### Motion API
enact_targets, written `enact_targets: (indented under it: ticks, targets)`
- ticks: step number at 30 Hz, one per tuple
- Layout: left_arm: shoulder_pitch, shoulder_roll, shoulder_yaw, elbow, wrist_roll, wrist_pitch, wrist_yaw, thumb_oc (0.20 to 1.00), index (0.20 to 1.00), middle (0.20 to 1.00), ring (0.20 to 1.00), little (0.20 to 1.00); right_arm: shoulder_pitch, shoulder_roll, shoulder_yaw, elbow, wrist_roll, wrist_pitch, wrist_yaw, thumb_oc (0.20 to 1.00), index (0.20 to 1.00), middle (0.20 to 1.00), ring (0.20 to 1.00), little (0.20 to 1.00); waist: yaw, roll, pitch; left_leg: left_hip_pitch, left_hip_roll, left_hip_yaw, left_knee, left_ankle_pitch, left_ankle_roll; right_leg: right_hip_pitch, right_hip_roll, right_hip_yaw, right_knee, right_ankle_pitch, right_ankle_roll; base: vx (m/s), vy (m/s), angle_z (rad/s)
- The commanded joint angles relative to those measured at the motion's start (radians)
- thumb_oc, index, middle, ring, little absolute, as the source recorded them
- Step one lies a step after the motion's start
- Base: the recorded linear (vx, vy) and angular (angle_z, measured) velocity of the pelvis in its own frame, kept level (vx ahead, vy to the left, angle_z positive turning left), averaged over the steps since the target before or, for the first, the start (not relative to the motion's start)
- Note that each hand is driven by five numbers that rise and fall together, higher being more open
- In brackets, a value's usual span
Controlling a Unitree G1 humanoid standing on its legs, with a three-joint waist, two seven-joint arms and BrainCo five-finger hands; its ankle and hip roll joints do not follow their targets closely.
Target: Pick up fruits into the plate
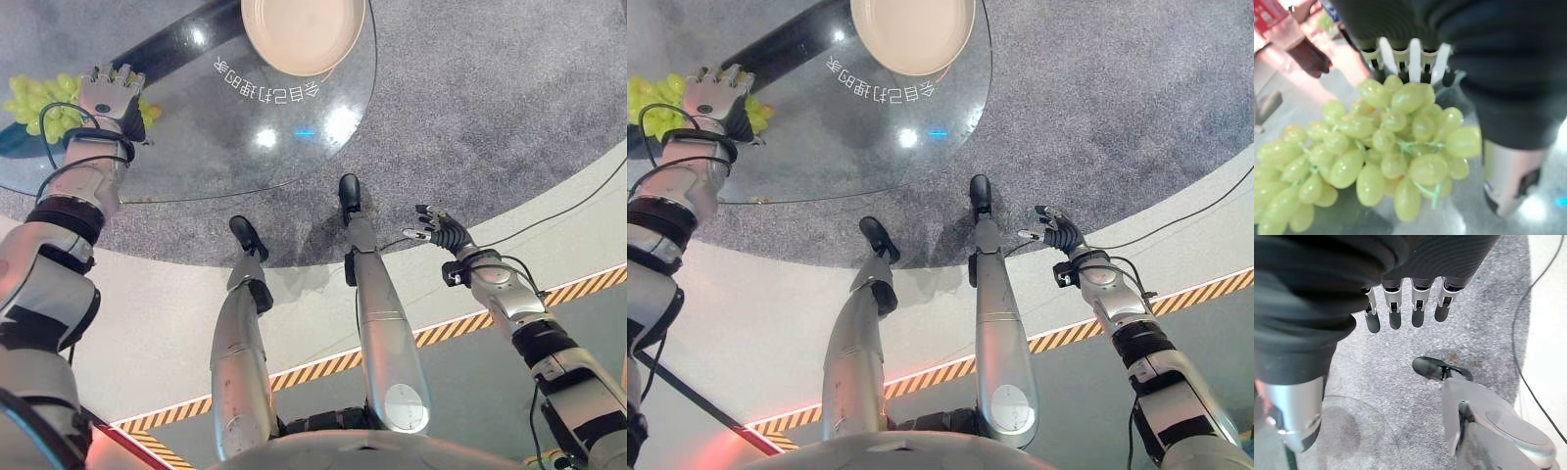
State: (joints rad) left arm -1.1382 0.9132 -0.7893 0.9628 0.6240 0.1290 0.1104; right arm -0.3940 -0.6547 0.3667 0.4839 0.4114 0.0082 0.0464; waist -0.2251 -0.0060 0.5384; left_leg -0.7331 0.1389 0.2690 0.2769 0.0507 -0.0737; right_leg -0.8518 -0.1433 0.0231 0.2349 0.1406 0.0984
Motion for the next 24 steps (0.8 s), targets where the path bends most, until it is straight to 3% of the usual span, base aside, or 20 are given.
enact_targets:
  ticks: [1,6,7,8,9,10,11,12,13,14,18,19,20,21,22,23,24]
  targets:
    - [0.074,0.058,-0.006,0.0,-0.021,0.037,-0.132,1.0,1.0,1.0,1.0,1.0,0.093,-0.063,-0.022,-0.071,0.017,0.004,0.01,1.0,1.0,1.0,1.0,1.0,-0.012,0.017,-0.018,-0.031,-0.092,-0.052,0.092,-0.11,-0.015,0.041,0.075,-0.06,0.094,-0.163,-0.015,0.02,0.042,-0.05]
    - [0.109,0.075,-0.004,-0.008,0.059,0.121,-0.111,1.0,1.0,1.0,1.0,1.0,0.115,-0.076,-0.042,-0.103,0.033,-0.015,0.019,1.0,1.0,1.0,1.0,1.0,-0.012,0.018,-0.018,-0.036,-0.094,-0.058,0.087,-0.105,-0.014,0.042,0.081,-0.052,0.086,-0.163,-0.019,-0.01,0.015,-0.02]
    - [0.107,0.082,0.005,-0.002,0.078,0.131,-0.089,1.0,1.0,1.0,1.0,1.0,0.111,-0.079,-0.049,-0.113,0.034,-0.021,0.02,1.0,1.0,1.0,1.0,1.0,-0.014,0.015,-0.018,-0.061,-0.095,-0.048,0.076,-0.066,-0.006,0.017,0.079,-0.051,0.074,-0.128,-0.025,0.0,0.0,0.0]
    - [0.117,0.082,0.008,0.01,0.106,0.151,-0.052,1.0,1.0,1.0,1.0,1.0,0.121,-0.08,-0.051,-0.121,0.04,-0.03,0.022,1.0,1.0,1.0,1.0,1.0,-0.011,0.013,-0.018,-0.046,-0.093,-0.062,0.087,-0.099,-0.014,0.036,0.084,-0.051,0.086,-0.162,-0.021,0.0,0.0,0.0]
    - [0.125,0.08,0.018,0.025,0.129,0.156,-0.014,1.0,1.0,1.0,1.0,1.0,0.124,-0.081,-0.054,-0.125,0.047,-0.039,0.023,1.0,1.0,1.0,1.0,1.0,-0.01,0.01,-0.018,-0.05,-0.091,-0.065,0.092,-0.101,-0.014,0.032,0.085,-0.051,0.09,-0.166,-0.022,0.0,0.0,0.0]
    - [0.12,0.081,0.028,0.04,0.154,0.164,0.019,1.0,1.0,1.0,1.0,1.0,0.115,-0.081,-0.059,-0.131,0.055,-0.048,0.023,1.0,1.0,1.0,1.0,1.0,-0.011,0.002,-0.018,-0.078,-0.091,-0.058,0.082,-0.063,-0.006,0.006,0.083,-0.053,0.078,-0.131,-0.028,0.0,0.0,0.0]
    - [0.128,0.078,0.027,0.043,0.16,0.166,0.023,1.0,1.0,1.0,1.0,1.0,0.122,-0.079,-0.057,-0.13,0.057,-0.048,0.023,1.0,1.0,1.0,1.0,1.0,-0.008,0.004,-0.018,-0.057,-0.09,-0.07,0.091,-0.098,-0.014,0.028,0.086,-0.053,0.089,-0.164,-0.023,0.0,0.0,0.0]
    - [0.135,0.074,0.038,0.056,0.193,0.18,0.047,1.0,1.0,1.0,1.0,1.0,0.12,-0.076,-0.058,-0.137,0.062,-0.055,0.022,1.0,1.0,1.0,1.0,1.0,-0.006,-0.002,-0.018,-0.063,-0.089,-0.074,0.093,-0.098,-0.014,0.023,0.087,-0.054,0.09,-0.165,-0.023,0.04,-0.017,0.01]
    - [0.144,0.068,0.051,0.073,0.244,0.187,0.079,1.0,1.0,1.0,1.0,1.0,0.116,-0.072,-0.061,-0.148,0.071,-0.061,0.019,1.0,1.0,1.0,1.0,1.0,-0.004,-0.009,-0.018,-0.072,-0.089,-0.079,0.091,-0.095,-0.015,0.017,0.088,-0.055,0.088,-0.162,-0.022,-0.1,-0.051,0.01]
    - [0.142,0.069,0.059,0.076,0.259,0.19,0.087,1.0,1.0,1.0,1.0,1.0,0.107,-0.072,-0.063,-0.153,0.073,-0.061,0.015,1.0,1.0,1.0,1.0,1.0,-0.005,-0.012,-0.018,-0.095,-0.09,-0.069,0.08,-0.059,-0.008,-0.007,0.085,-0.056,0.077,-0.128,-0.028,-0.1,-0.049,0.01]
    - [0.2,0.054,0.092,0.094,0.335,0.179,0.12,1.0,1.0,1.0,1.0,1.0,0.097,-0.064,-0.067,-0.188,0.087,-0.061,0.001,1.0,1.0,1.0,1.0,1.0,0.005,-0.023,-0.018,-0.106,-0.091,-0.079,0.07,-0.053,-0.012,-0.017,0.086,-0.059,0.067,-0.122,-0.026,-0.01,-0.01,0.0]
    - [0.21,0.051,0.091,0.094,0.338,0.177,0.118,1.0,1.0,1.0,1.0,1.0,0.104,-0.062,-0.065,-0.188,0.087,-0.061,0.001,1.0,1.0,1.0,1.0,1.0,0.007,-0.021,-0.018,-0.084,-0.09,-0.09,0.078,-0.088,-0.019,0.006,0.089,-0.058,0.077,-0.155,-0.02,0.0,0.0,0.0]
    - [0.228,0.041,0.099,0.088,0.357,0.175,0.118,1.0,1.0,1.0,1.0,1.0,0.091,-0.064,-0.069,-0.207,0.089,-0.05,-0.005,1.0,1.0,1.0,1.0,1.0,0.009,-0.024,-0.018,-0.107,-0.094,-0.082,0.063,-0.051,-0.012,-0.018,0.086,-0.061,0.063,-0.12,-0.025,0.07,0.015,0.0]
    - [0.255,0.034,0.101,0.077,0.37,0.187,0.12,1.0,1.0,1.0,1.0,1.0,0.097,-0.067,-0.068,-0.218,0.094,-0.042,-0.009,1.0,1.0,1.0,1.0,1.0,0.013,-0.021,-0.018,-0.084,-0.094,-0.094,0.069,-0.085,-0.02,0.005,0.09,-0.06,0.073,-0.153,-0.019,0.0,0.0,0.0]
    - [0.274,0.03,0.105,0.071,0.371,0.203,0.134,1.0,1.0,1.0,1.0,1.0,0.096,-0.068,-0.07,-0.225,0.096,-0.038,-0.012,1.0,1.0,1.0,1.0,1.0,0.016,-0.019,-0.018,-0.082,-0.095,-0.096,0.064,-0.083,-0.019,0.007,0.091,-0.06,0.071,-0.154,-0.019,0.0,0.0,0.0]
    - [0.27,0.031,0.109,0.07,0.372,0.207,0.135,1.0,1.0,1.0,1.0,1.0,0.089,-0.07,-0.073,-0.228,0.096,-0.037,-0.012,1.0,1.0,1.0,1.0,1.0,0.014,-0.021,-0.018,-0.104,-0.097,-0.086,0.055,-0.047,-0.012,-0.016,0.088,-0.061,0.061,-0.121,-0.024,-0.07,0.028,0.01]
    - [0.29,0.028,0.117,0.061,0.373,0.244,0.164,1.0,1.0,1.0,1.0,1.0,0.085,-0.078,-0.077,-0.236,0.103,-0.032,-0.011,1.0,1.0,1.0,1.0,1.0,0.016,-0.018,-0.018,-0.104,-0.098,-0.087,0.049,-0.045,-0.012,-0.016,0.088,-0.062,0.058,-0.12,-0.024,-0.08,0.033,0.01]
